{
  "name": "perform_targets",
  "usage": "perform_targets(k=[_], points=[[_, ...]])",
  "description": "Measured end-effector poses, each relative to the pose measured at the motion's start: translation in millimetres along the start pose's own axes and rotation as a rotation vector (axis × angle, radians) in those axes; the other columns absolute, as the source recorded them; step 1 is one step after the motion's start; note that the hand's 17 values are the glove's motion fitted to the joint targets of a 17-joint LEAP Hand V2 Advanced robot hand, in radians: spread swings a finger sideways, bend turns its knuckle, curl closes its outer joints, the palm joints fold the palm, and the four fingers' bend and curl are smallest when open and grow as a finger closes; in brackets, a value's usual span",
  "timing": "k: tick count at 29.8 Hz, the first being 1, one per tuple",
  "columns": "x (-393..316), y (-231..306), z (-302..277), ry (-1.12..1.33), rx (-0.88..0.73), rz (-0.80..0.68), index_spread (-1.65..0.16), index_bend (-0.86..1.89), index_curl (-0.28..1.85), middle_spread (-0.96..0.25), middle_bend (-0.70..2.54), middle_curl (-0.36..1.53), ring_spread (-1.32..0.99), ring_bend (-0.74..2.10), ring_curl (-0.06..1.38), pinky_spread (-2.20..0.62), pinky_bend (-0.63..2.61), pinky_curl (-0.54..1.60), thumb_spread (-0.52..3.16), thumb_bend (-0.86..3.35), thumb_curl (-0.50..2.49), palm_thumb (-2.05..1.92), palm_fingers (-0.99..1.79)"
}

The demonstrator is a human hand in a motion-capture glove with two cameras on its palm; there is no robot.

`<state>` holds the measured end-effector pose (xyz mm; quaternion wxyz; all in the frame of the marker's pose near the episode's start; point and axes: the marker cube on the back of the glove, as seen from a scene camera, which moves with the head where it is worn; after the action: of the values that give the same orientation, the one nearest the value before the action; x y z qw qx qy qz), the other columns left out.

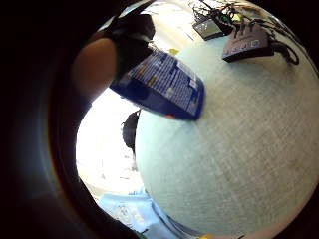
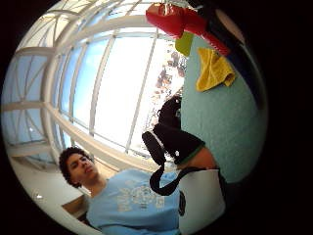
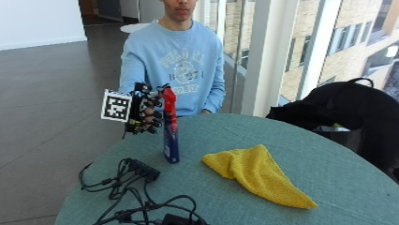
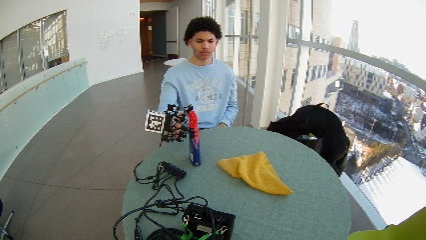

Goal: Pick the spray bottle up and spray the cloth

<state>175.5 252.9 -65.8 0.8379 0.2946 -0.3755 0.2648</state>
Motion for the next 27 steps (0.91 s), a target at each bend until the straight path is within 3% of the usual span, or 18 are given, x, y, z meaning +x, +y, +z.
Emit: perform_targets(k=[7,27], points=[[13,-21,7,-0.024,0.011,0.118,-0.38,0.12,0.25,-0.05,0.23,0.37,0.03,0.24,0.31,0.28,0.29,0.36,1.0,-0.01,0.3,0.53,0.48],[30,-64,28,-0.082,-0.031,0.173,-0.38,0.1,0.23,-0.06,0.29,0.39,0.02,0.28,0.32,0.26,0.28,0.36,0.99,-0.02,0.31,0.59,0.54]])
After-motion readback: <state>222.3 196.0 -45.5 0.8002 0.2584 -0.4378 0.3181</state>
